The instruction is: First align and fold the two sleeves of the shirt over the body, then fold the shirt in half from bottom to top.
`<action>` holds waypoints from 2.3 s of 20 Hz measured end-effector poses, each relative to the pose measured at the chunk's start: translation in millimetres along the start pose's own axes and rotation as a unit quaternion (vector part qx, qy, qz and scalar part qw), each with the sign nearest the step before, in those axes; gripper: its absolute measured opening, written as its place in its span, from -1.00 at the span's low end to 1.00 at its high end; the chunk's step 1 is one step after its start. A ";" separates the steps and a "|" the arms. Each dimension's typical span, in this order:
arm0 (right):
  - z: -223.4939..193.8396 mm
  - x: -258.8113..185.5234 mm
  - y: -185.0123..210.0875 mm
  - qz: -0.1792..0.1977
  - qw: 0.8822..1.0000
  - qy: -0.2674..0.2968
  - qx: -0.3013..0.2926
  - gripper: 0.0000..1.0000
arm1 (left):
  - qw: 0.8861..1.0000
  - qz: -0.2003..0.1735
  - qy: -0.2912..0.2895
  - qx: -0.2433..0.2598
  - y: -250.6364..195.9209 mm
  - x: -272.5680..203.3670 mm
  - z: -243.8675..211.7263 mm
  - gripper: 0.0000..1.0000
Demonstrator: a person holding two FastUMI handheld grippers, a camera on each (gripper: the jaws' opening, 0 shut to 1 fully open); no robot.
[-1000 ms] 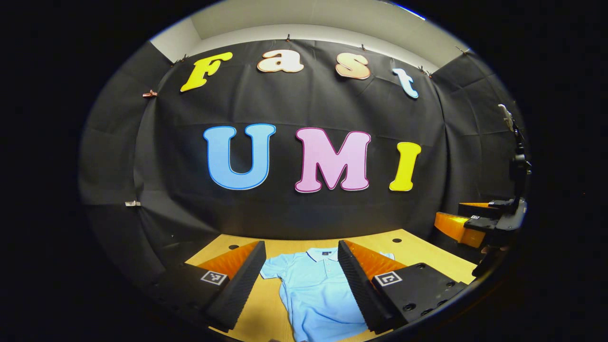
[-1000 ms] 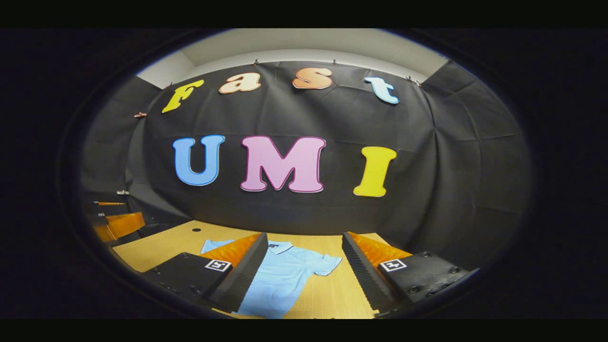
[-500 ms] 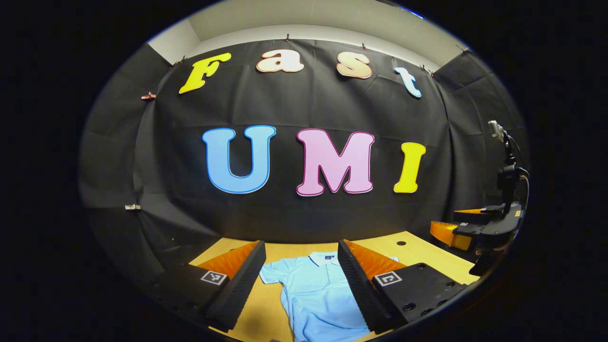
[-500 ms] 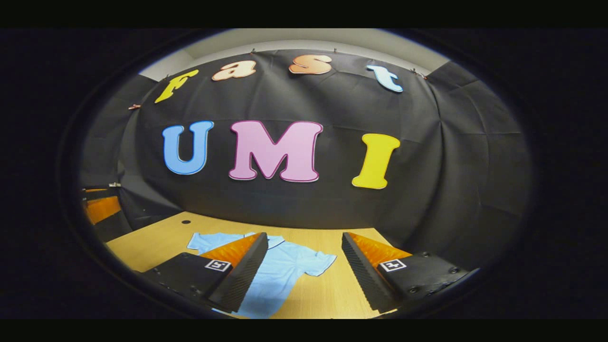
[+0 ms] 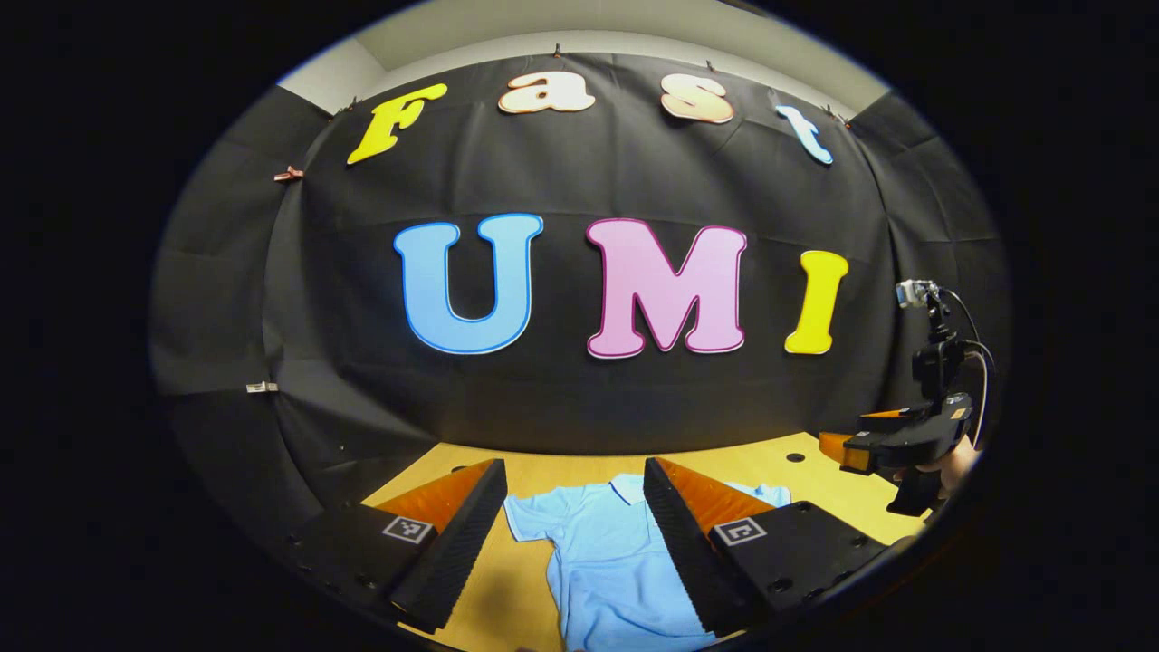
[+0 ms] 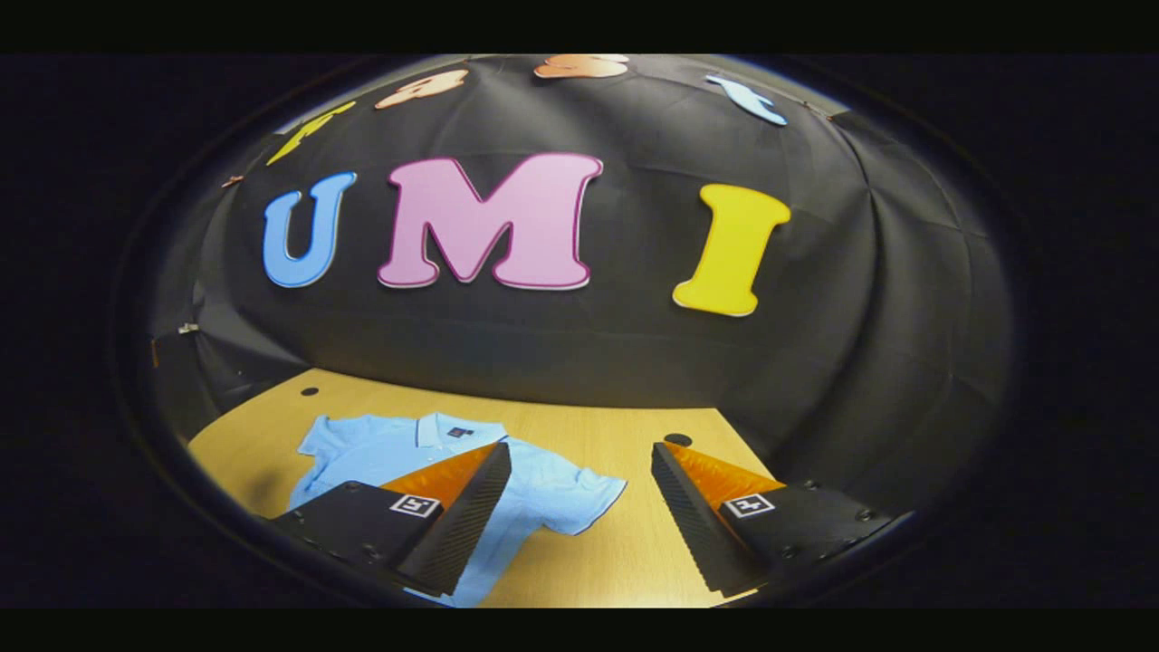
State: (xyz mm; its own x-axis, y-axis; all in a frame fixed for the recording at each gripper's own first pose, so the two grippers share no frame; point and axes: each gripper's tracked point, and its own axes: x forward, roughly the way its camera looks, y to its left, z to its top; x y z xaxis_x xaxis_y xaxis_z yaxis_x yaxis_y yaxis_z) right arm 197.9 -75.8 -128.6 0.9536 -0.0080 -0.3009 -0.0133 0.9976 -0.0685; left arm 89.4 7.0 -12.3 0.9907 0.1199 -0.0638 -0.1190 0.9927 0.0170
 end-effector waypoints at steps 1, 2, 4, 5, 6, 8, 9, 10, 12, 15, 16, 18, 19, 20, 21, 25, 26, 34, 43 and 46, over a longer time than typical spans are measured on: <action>-7.6 10.6 -2.3 -0.001 1.000 0.011 0.000 0.95 | 1.000 0.005 0.005 -0.001 2.0 5.0 -2.8 0.94; -14.7 22.9 -5.7 -0.002 1.000 0.020 0.001 0.94 | 1.000 0.011 0.011 -0.003 3.9 10.7 -5.5 0.94; -32.4 51.5 -11.0 -0.003 0.999 0.046 0.007 0.94 | 0.999 0.023 0.024 -0.007 7.7 19.4 -13.3 0.94; -43.8 63.2 -12.9 -0.002 0.998 0.061 0.010 0.94 | 0.999 0.029 0.031 -0.009 10.2 23.5 -16.2 0.94; -56.6 75.6 -14.4 -0.002 0.997 0.079 0.012 0.94 | 0.999 0.034 0.036 -0.010 11.8 27.5 -18.8 0.94; -82.2 98.7 -17.9 0.001 0.993 0.113 0.017 0.95 | 0.998 0.043 0.044 -0.015 14.2 33.0 -25.2 0.94; -94.5 106.9 -19.3 0.003 0.992 0.128 0.020 0.97 | 0.997 0.049 0.049 -0.016 15.9 34.6 -29.2 0.94; -105.9 115.3 -21.1 0.004 0.989 0.144 0.022 0.94 | 0.997 0.055 0.054 -0.019 16.6 36.4 -33.0 0.94; -126.0 131.9 -24.3 0.006 0.986 0.166 0.023 0.94 | 0.996 0.055 0.067 -0.021 16.8 38.3 -41.5 0.94; -157.2 154.1 -27.3 0.008 0.980 0.198 0.018 0.95 | 0.994 0.073 0.086 -0.002 28.0 38.6 -53.4 0.94; -165.1 160.1 -27.2 0.010 0.978 0.209 0.021 0.94 | 0.993 0.072 0.091 -0.003 29.2 39.4 -55.5 0.94; -176.1 171.2 -27.9 0.009 0.974 0.222 0.031 0.95 | 0.992 0.072 0.100 -0.006 31.0 41.3 -62.8 0.94; -180.4 174.9 -27.3 0.009 0.973 0.226 0.038 0.95 | 0.992 0.074 0.104 -0.009 32.2 41.5 -66.2 0.94; -184.7 178.3 -27.2 0.007 0.972 0.231 0.045 0.94 | 0.991 0.075 0.106 -0.014 31.6 43.2 -68.3 0.93; -189.8 179.7 -26.1 0.008 0.970 0.238 0.053 0.94 | 0.991 0.075 0.110 -0.020 29.6 42.8 -70.8 0.93; -191.7 180.6 -23.4 0.011 0.969 0.241 0.055 0.88 | 0.991 0.069 0.113 -0.021 25.1 39.8 -74.9 0.94; -192.8 181.0 -18.9 0.016 0.967 0.247 0.056 0.51 | 0.991 0.070 0.114 -0.024 27.3 39.3 -77.8 0.93; -191.2 181.4 -8.7 -0.006 0.959 0.261 0.106 -0.88 | 0.983 0.104 0.129 -0.078 63.5 19.2 -96.9 0.94; -120.8 174.3 20.2 -0.036 0.979 0.201 -0.009 -0.89 | 0.980 0.129 0.130 -0.076 92.4 -6.9 -112.0 0.94; -104.7 178.7 56.4 -0.012 0.981 0.186 -0.047 -0.89 | 0.983 0.121 0.125 -0.062 93.6 -7.4 -118.1 0.94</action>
State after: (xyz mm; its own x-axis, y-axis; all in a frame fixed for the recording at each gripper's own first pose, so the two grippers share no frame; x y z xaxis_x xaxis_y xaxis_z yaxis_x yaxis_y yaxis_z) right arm 336.0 -28.2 -285.8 0.7784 -0.0737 -0.6234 -0.0358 0.9862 -0.1614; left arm 63.3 100.2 -128.1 0.8873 0.3350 -0.3168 -0.3710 0.9267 -0.0592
